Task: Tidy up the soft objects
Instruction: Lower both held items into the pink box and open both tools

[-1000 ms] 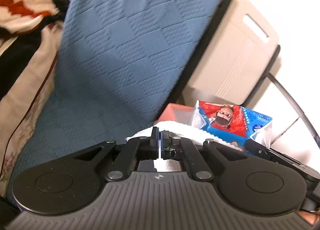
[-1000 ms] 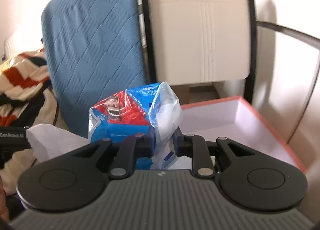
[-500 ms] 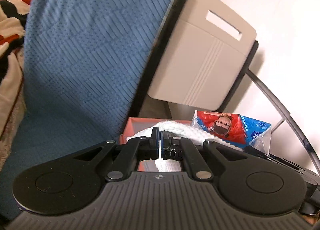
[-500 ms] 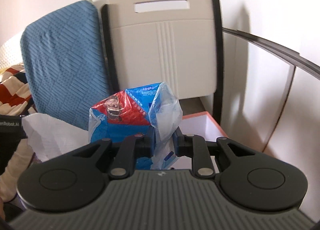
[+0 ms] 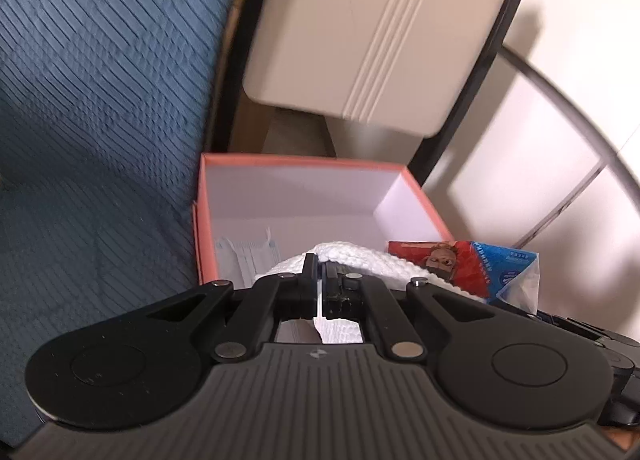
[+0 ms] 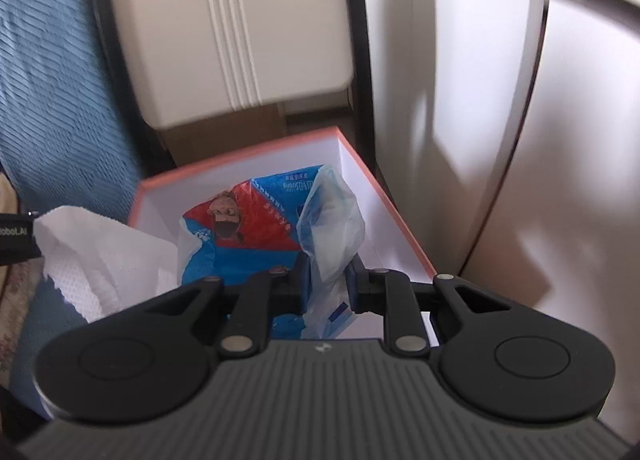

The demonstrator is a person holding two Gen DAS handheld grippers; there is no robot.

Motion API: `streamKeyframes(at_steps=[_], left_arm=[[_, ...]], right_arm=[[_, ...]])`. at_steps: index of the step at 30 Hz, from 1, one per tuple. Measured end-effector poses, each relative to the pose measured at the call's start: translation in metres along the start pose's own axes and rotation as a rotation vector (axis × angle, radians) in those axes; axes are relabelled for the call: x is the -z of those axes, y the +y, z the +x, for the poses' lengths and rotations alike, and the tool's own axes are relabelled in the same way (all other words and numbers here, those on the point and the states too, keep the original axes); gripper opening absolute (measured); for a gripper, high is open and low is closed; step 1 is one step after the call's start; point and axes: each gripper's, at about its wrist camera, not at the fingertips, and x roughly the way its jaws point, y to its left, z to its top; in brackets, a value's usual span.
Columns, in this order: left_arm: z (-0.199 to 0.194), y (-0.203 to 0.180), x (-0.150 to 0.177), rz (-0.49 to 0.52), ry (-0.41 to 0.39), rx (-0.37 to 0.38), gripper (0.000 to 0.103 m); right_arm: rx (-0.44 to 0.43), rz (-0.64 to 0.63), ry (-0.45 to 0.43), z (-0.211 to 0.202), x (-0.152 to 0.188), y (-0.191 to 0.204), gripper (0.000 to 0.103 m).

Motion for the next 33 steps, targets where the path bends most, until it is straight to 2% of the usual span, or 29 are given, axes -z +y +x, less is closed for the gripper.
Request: streamKeyframes(at_steps=[7, 12, 17, 20, 22, 24, 25, 27, 28, 29, 33], left_arm=[[0.049, -0.008, 0.014, 0.020, 0.091, -0.018, 0.002], [0.074, -0.011, 0.023, 0.019, 0.142, -0.036, 0.002], [0.086, -0.016, 0.027, 0.036, 0.164, -0.039, 0.003], [0.089, -0.016, 0.026, 0.031, 0.185, -0.030, 0.004], [0.086, -0.016, 0.024, 0.037, 0.176, -0.042, 0.004], [0.081, -0.018, 0.021, 0.044, 0.164, -0.043, 0.004], [0.077, -0.019, 0.019, 0.045, 0.161, -0.040, 0.008], [0.071, -0.020, 0.014, 0.050, 0.158, -0.033, 0.024], [0.066, -0.021, 0.011, 0.057, 0.153, -0.029, 0.041], [0.061, -0.022, 0.009, 0.067, 0.144, -0.026, 0.050], [0.036, -0.030, -0.001, 0.104, 0.094, -0.017, 0.051]], right_arm=[[-0.012, 0.012, 0.091, 0.037, 0.015, -0.016, 0.022], [-0.004, -0.010, 0.121, 0.059, 0.014, -0.014, 0.024], [-0.031, 0.022, 0.145, 0.070, 0.016, -0.018, 0.026], [-0.043, 0.028, 0.156, 0.073, 0.014, -0.017, 0.036], [-0.043, 0.023, 0.162, 0.072, 0.012, -0.014, 0.047], [-0.022, -0.006, 0.151, 0.071, 0.009, -0.010, 0.054], [-0.016, -0.015, 0.145, 0.069, 0.007, -0.008, 0.057], [-0.030, -0.004, 0.135, 0.065, 0.002, -0.011, 0.061], [-0.034, 0.001, 0.130, 0.062, -0.001, -0.013, 0.061], [-0.031, 0.001, 0.123, 0.058, -0.004, -0.012, 0.061], [-0.021, 0.005, 0.081, 0.037, -0.017, -0.008, 0.061]])
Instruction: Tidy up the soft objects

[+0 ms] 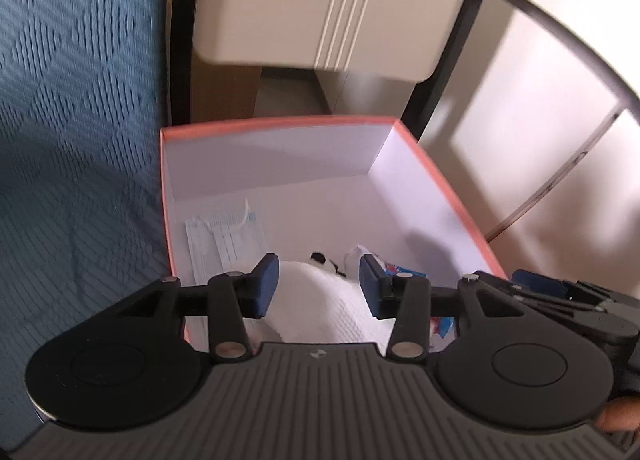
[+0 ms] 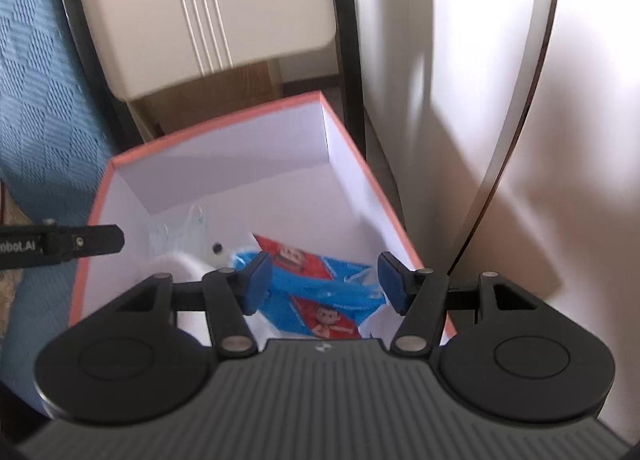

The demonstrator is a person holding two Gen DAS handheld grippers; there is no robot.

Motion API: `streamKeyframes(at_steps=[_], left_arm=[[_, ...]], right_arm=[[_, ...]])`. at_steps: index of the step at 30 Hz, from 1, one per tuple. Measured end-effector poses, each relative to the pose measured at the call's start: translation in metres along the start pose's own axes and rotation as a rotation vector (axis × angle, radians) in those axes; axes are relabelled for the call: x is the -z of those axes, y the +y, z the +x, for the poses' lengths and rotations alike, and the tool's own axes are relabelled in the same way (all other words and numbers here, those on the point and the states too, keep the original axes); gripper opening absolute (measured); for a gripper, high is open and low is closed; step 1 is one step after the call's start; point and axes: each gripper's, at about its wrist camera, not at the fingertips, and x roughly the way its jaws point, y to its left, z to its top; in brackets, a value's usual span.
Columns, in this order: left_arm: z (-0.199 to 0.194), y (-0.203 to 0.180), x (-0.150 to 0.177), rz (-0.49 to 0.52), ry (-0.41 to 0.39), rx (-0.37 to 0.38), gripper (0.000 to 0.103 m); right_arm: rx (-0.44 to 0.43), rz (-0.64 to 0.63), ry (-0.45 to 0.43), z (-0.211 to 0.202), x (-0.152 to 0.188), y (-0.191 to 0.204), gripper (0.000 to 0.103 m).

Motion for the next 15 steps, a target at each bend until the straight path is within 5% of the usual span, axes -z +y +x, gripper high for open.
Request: streamKeyframes(at_steps=[15], left_arm=[[-0.133, -0.001, -0.002, 0.057, -0.160, 0.051, 0.058]], right_arm=[[-0.030, -0.008, -0.159, -0.130, -0.016, 0.031, 0.061]])
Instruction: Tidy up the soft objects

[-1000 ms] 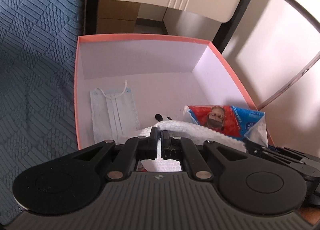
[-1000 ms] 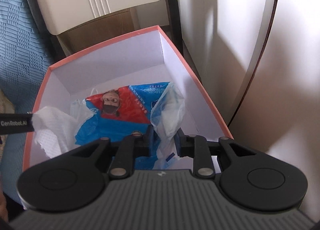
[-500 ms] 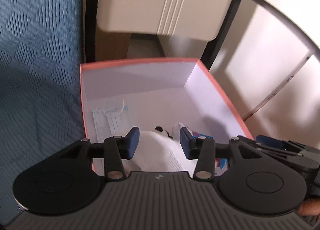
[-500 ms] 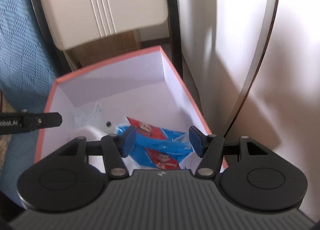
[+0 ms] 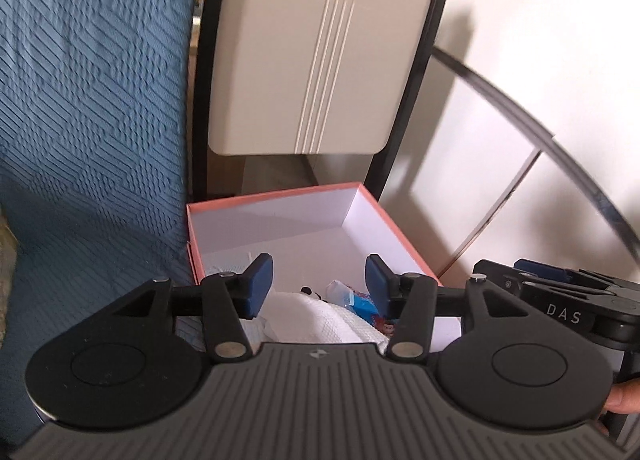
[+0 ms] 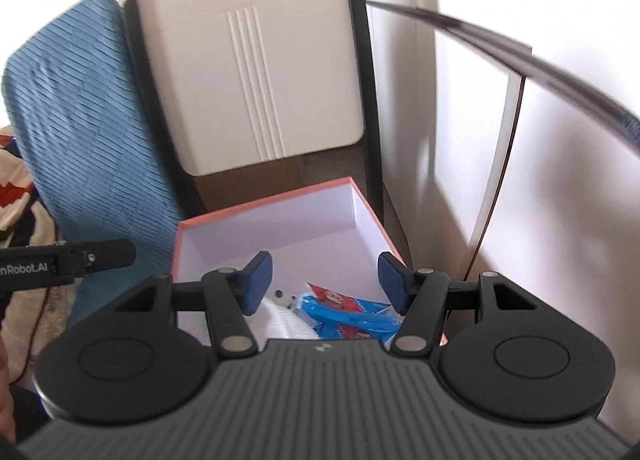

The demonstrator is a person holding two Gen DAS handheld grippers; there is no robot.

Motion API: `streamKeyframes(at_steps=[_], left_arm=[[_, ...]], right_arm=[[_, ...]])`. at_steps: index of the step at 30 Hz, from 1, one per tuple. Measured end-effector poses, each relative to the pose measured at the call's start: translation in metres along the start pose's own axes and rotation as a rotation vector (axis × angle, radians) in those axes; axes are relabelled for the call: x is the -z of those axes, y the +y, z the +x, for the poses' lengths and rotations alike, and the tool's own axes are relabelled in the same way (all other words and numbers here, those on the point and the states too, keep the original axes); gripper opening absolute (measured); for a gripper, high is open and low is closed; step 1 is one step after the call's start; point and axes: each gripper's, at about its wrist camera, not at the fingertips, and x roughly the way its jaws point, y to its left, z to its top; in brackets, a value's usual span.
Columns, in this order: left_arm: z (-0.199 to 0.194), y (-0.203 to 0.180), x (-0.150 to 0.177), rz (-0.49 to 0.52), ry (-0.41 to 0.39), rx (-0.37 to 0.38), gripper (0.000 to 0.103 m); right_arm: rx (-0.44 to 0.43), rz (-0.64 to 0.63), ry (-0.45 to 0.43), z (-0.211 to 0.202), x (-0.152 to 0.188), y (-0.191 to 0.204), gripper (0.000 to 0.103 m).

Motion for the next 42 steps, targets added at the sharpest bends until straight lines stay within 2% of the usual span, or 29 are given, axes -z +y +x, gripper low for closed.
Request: streamKeyframes(at_steps=[8, 16, 35, 36, 39, 41, 42], left_arm=[[-0.053, 0.002, 0.013, 0.028, -0.045, 0.022, 0.059], [-0.087, 0.010, 0.032, 0.035, -0.059, 0.036, 0.061], [-0.124, 0.015, 0.081, 0.054, -0.040, 0.036, 0.066], [-0.125, 0.016, 0.083, 0.054, -0.037, 0.036, 0.068], [-0.126, 0.016, 0.089, 0.055, -0.029, 0.029, 0.080], [-0.127, 0.017, 0.092, 0.053, -0.028, 0.027, 0.094], [-0.128, 0.018, 0.093, 0.052, -0.029, 0.024, 0.096]], right_arm=[[-0.012, -0.028, -0.028, -0.046, 0.011, 0.027, 0.061], [-0.003, -0.025, -0.036, -0.080, 0.029, 0.045, 0.061], [0.024, -0.010, -0.005, -0.126, 0.084, 0.066, 0.061], [0.025, -0.009, -0.004, -0.127, 0.085, 0.066, 0.061], [0.028, -0.008, 0.000, -0.130, 0.090, 0.066, 0.061], [0.033, -0.008, 0.006, -0.130, 0.091, 0.065, 0.063], [0.037, -0.006, 0.007, -0.130, 0.092, 0.064, 0.080]])
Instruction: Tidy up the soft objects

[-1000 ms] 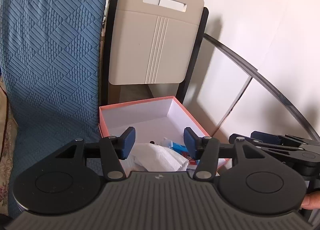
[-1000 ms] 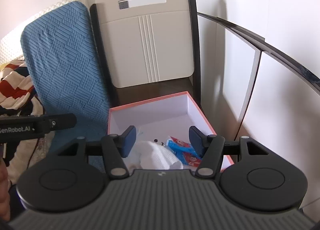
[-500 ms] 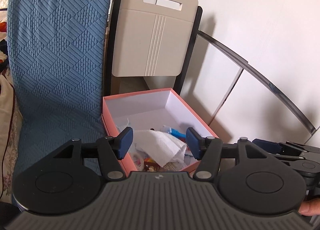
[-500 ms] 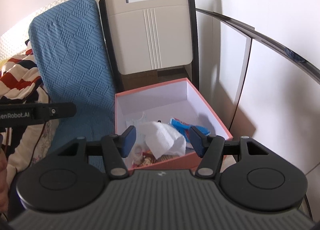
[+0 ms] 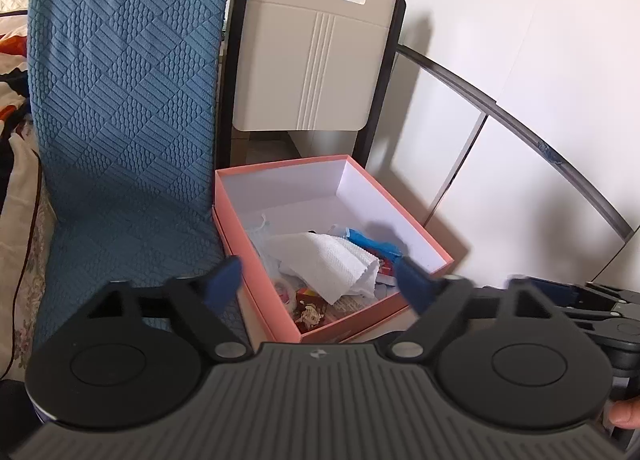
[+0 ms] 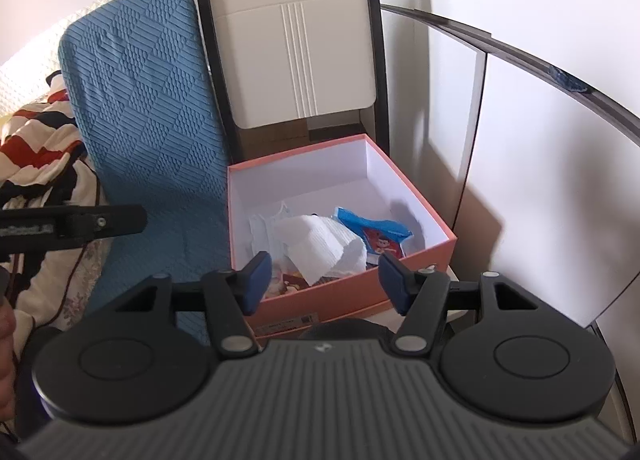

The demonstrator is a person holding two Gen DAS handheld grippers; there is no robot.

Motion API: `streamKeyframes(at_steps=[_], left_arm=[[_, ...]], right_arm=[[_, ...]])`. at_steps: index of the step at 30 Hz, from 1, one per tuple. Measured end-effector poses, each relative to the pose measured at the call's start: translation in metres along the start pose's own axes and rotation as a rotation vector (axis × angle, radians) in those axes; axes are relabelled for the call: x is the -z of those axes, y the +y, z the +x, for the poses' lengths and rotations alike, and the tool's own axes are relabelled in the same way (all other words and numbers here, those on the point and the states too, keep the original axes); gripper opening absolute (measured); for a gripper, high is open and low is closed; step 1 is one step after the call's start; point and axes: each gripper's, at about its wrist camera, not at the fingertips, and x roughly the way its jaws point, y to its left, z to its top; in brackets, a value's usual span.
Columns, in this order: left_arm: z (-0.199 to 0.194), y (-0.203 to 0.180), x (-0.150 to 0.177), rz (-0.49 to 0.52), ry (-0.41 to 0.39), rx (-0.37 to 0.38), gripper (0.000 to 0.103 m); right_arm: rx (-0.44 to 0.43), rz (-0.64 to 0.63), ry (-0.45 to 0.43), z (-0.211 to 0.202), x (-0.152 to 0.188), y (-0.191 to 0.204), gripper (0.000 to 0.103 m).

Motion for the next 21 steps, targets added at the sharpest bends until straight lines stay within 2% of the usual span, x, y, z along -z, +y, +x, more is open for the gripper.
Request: streamKeyframes(at_steps=[1, 2, 5, 21], left_arm=[[-0.0005, 0.0006, 0.0010, -0.002, 0.000, -0.004, 0.099], [-0.0012, 0.0013, 0.0019, -0.003, -0.001, -0.006, 0.100], [-0.0019, 0.0026, 0.0040, 0.000, 0.003, -0.026, 0.103], [-0.0029, 0.0041, 0.0065, 0.015, 0.023, -0.090, 0.103]], right_arm=[[0.003, 0.004, -0.004, -0.0003, 0.0000, -0.0010, 0.099], [0.006, 0.009, -0.014, -0.0017, 0.0005, -0.0020, 0.103], [0.022, 0.017, -0.023, -0.0040, 0.0013, -0.0037, 0.103], [0.027, 0.010, -0.017, -0.0064, 0.0031, -0.0012, 0.103]])
